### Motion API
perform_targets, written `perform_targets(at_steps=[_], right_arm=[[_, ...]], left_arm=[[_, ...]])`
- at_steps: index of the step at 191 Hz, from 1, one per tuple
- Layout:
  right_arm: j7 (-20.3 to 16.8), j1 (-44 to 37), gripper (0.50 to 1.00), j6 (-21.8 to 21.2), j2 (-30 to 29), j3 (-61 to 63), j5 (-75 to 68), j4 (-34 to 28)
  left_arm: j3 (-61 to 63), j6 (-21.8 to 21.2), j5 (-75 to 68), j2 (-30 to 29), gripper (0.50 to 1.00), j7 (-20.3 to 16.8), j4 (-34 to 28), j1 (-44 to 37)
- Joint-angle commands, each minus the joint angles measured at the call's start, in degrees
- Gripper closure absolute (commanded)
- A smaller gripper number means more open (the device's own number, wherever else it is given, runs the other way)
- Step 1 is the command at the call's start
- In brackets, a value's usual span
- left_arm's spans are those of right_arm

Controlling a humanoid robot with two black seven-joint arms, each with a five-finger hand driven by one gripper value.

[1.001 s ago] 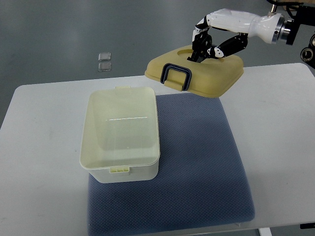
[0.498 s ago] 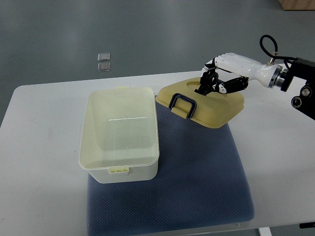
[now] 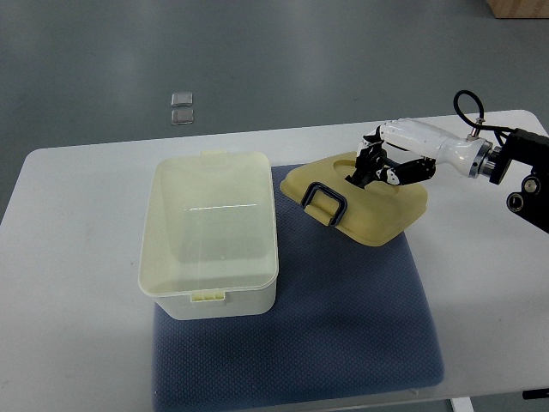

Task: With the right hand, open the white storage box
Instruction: 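Carry the lid beside the box and lower it onto the mat, then open the right hand and release the lid handle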

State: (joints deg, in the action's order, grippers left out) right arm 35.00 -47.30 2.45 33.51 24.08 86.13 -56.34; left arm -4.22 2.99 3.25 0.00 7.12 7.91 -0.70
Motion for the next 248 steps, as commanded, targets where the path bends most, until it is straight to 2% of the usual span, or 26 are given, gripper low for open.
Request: perform_targets(at_steps=[1, 134, 146, 152, 153, 154, 155, 156, 157, 158, 159, 160, 161, 162, 163, 164, 165, 166, 167, 169, 174, 248], right_arm=[[0.0, 0.6, 1.0, 0.0, -0.5, -0.1, 0.1, 0.0], [0.0, 2.5, 0.989, 0.0, -2.4, -2.2, 0.4, -0.2], [0.0, 2.5, 0.951, 0.0, -2.4, -2.1, 0.1, -0.2], [0.0, 2.5, 0.908, 0.0, -2.4, -2.1, 0.0, -0.3], [0.0, 2.5, 0.887, 0.0, -2.4, -2.1, 0.0, -0.3], [0.0, 2.5, 0.887, 0.0, -2.4, -2.1, 0.0, -0.3], [0.0, 2.6, 0.859, 0.0, -2.4, -2.1, -0.1, -0.3], [0.0, 2.6, 0.859, 0.0, -2.4, -2.1, -0.1, -0.3], [0.0, 2.6, 0.824, 0.0, -2.4, -2.1, -0.1, -0.3], [0.0, 2.6, 0.824, 0.0, -2.4, -2.1, -0.1, -0.3], [0.0, 2.6, 0.787, 0.0, -2.4, -2.1, -0.2, -0.3], [0.0, 2.6, 0.787, 0.0, -2.4, -2.1, -0.2, -0.3], [0.0, 2.6, 0.751, 0.0, -2.4, -2.1, -0.2, -0.3], [0.0, 2.6, 0.75, 0.0, -2.4, -2.1, -0.2, -0.3], [0.0, 2.6, 0.712, 0.0, -2.4, -2.1, -0.3, -0.3], [0.0, 2.6, 0.711, 0.0, -2.4, -2.1, -0.3, -0.3], [0.0, 2.6, 0.677, 0.0, -2.4, -2.1, -0.3, -0.3], [0.0, 2.6, 0.677, 0.0, -2.4, -2.1, -0.3, -0.3], [0.0, 2.6, 0.65, 0.0, -2.4, -2.1, -0.3, -0.3], [0.0, 2.6, 0.65, 0.0, -2.4, -2.1, -0.3, -0.3], [0.0, 2.7, 0.611, 0.0, -2.5, -2.1, -0.3, -0.3], [0.0, 2.7, 0.589, -0.1, -2.9, -1.3, -2.5, -0.3]], left_arm=[[0.0, 0.0, 0.0, 0.0, 0.5, 0.0, 0.0, 0.0], [0.0, 0.0, 0.0, 0.0, 0.5, 0.0, 0.0, 0.0], [0.0, 0.0, 0.0, 0.0, 0.5, 0.0, 0.0, 0.0], [0.0, 0.0, 0.0, 0.0, 0.5, 0.0, 0.0, 0.0], [0.0, 0.0, 0.0, 0.0, 0.5, 0.0, 0.0, 0.0], [0.0, 0.0, 0.0, 0.0, 0.5, 0.0, 0.0, 0.0], [0.0, 0.0, 0.0, 0.0, 0.5, 0.0, 0.0, 0.0], [0.0, 0.0, 0.0, 0.0, 0.5, 0.0, 0.0, 0.0], [0.0, 0.0, 0.0, 0.0, 0.5, 0.0, 0.0, 0.0], [0.0, 0.0, 0.0, 0.0, 0.5, 0.0, 0.0, 0.0], [0.0, 0.0, 0.0, 0.0, 0.5, 0.0, 0.0, 0.0], [0.0, 0.0, 0.0, 0.0, 0.5, 0.0, 0.0, 0.0], [0.0, 0.0, 0.0, 0.0, 0.5, 0.0, 0.0, 0.0], [0.0, 0.0, 0.0, 0.0, 0.5, 0.0, 0.0, 0.0], [0.0, 0.0, 0.0, 0.0, 0.5, 0.0, 0.0, 0.0], [0.0, 0.0, 0.0, 0.0, 0.5, 0.0, 0.0, 0.0], [0.0, 0.0, 0.0, 0.0, 0.5, 0.0, 0.0, 0.0], [0.0, 0.0, 0.0, 0.0, 0.5, 0.0, 0.0, 0.0], [0.0, 0.0, 0.0, 0.0, 0.5, 0.0, 0.0, 0.0], [0.0, 0.0, 0.0, 0.0, 0.5, 0.0, 0.0, 0.0], [0.0, 0.0, 0.0, 0.0, 0.5, 0.0, 0.0, 0.0], [0.0, 0.0, 0.0, 0.0, 0.5, 0.0, 0.0, 0.0]])
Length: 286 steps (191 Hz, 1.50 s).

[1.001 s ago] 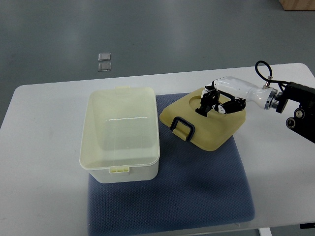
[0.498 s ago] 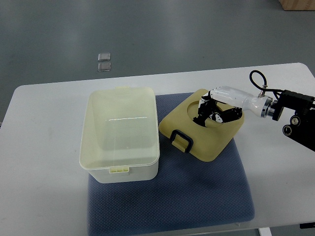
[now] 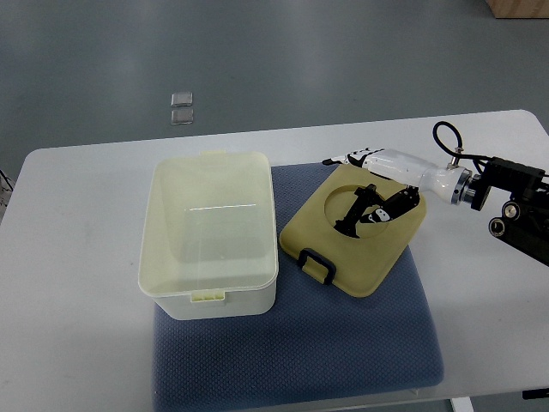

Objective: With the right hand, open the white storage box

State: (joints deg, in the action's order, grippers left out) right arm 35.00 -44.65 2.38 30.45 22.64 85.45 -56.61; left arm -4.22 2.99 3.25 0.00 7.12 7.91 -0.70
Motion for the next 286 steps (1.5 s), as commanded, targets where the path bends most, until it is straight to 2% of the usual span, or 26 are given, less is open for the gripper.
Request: perform_targets(at_steps=[1, 43, 80, 105, 144, 181, 196, 212, 227, 248, 286], right_arm=[[0.0, 0.0, 0.589, 0.0, 0.1, 0.1, -1.9, 0.0], [0.0, -0.2, 0.587, -1.3, 0.5, 0.1, -21.4, 0.2], [0.0, 0.0, 0.587, -7.5, 0.0, 0.3, -41.3, 0.5], [0.0, 0.5, 0.587, -10.9, -0.1, 0.5, -54.1, 2.9], [0.0, 0.5, 0.587, -10.8, -4.3, 0.7, -72.9, 8.1], [0.0, 0.5, 0.587, -9.0, -4.7, 0.6, -86.0, 8.8], [-3.4, 0.4, 0.574, -7.2, -4.6, 0.5, -92.0, 8.7], [-6.4, 0.4, 0.572, -7.0, -4.7, 0.5, -95.8, 8.7], [-7.6, 0.4, 0.572, -7.7, -5.0, 0.5, -97.1, 8.7], [-7.6, 0.5, 0.572, -8.9, -6.6, 0.5, -97.2, 8.7], [-7.2, 0.7, 0.57, -15.5, -9.4, 2.5, -97.4, 9.1]], left_arm=[[0.0, 0.0, 0.0, 0.0, 0.5, 0.0, 0.0, 0.0], [0.0, 0.0, 0.0, 0.0, 0.5, 0.0, 0.0, 0.0], [0.0, 0.0, 0.0, 0.0, 0.5, 0.0, 0.0, 0.0], [0.0, 0.0, 0.0, 0.0, 0.5, 0.0, 0.0, 0.0], [0.0, 0.0, 0.0, 0.0, 0.5, 0.0, 0.0, 0.0], [0.0, 0.0, 0.0, 0.0, 0.5, 0.0, 0.0, 0.0], [-0.1, 0.0, 0.0, 0.0, 0.5, 0.0, 0.0, 0.0], [0.0, 0.0, 0.0, 0.0, 0.5, 0.0, 0.0, 0.0], [0.0, 0.0, 0.0, 0.0, 0.5, 0.0, 0.0, 0.0], [0.0, 0.0, 0.0, 0.0, 0.5, 0.0, 0.0, 0.0], [0.0, 0.0, 0.0, 0.0, 0.5, 0.0, 0.0, 0.0]])
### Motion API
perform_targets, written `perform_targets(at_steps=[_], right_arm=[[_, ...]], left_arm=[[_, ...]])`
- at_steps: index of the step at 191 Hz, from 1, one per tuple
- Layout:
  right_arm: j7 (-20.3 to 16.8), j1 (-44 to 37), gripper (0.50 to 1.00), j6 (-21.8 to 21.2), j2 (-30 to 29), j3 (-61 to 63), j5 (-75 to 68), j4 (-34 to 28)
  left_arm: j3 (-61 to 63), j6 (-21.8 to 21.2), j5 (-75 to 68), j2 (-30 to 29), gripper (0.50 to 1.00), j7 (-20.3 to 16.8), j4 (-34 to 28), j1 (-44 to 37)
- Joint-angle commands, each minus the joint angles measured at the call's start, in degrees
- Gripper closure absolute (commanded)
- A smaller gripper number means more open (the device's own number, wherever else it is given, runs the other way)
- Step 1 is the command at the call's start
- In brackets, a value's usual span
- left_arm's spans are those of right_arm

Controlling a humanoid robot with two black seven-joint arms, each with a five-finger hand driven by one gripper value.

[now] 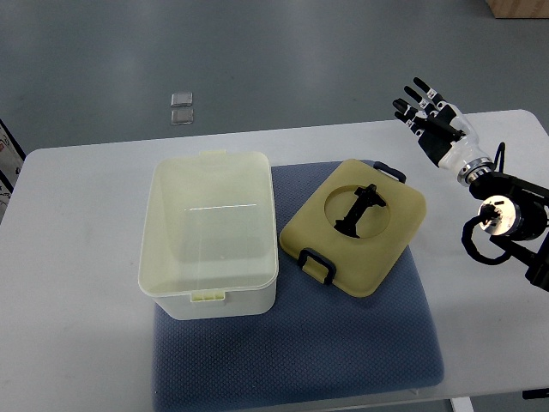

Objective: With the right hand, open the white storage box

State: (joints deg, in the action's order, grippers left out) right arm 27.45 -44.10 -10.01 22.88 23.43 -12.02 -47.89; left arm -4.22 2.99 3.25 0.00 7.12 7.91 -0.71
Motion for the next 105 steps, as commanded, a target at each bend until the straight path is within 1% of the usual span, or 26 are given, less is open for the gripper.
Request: perform_targets(at_steps=[1, 7, 35, 61, 81, 105], right_arm=[[0.3, 0.2, 0.57, -3.1, -1.9, 1.7, 0.1, 0.3], [0.5, 0.2, 0.57, -3.5, -2.3, 2.5, 0.3, 0.5], [0.9, 1.7, 0.57, -3.1, -3.8, 5.0, 0.6, 2.4], [1.0, 1.9, 0.57, -3.2, -4.0, 5.0, 0.7, 4.7], [2.1, 2.3, 0.57, -3.2, -3.9, 5.0, 0.7, 4.9], [2.3, 2.3, 0.57, -3.1, -3.8, 5.0, 0.8, 4.9]], left_arm=[[0.0, 0.0, 0.0, 0.0, 0.5, 0.0, 0.0, 0.0], [0.0, 0.0, 0.0, 0.0, 0.5, 0.0, 0.0, 0.0], [0.0, 0.0, 0.0, 0.0, 0.5, 0.0, 0.0, 0.0], [0.0, 0.0, 0.0, 0.0, 0.5, 0.0, 0.0, 0.0], [0.0, 0.0, 0.0, 0.0, 0.5, 0.0, 0.0, 0.0], [0.0, 0.0, 0.0, 0.0, 0.5, 0.0, 0.0, 0.0]])
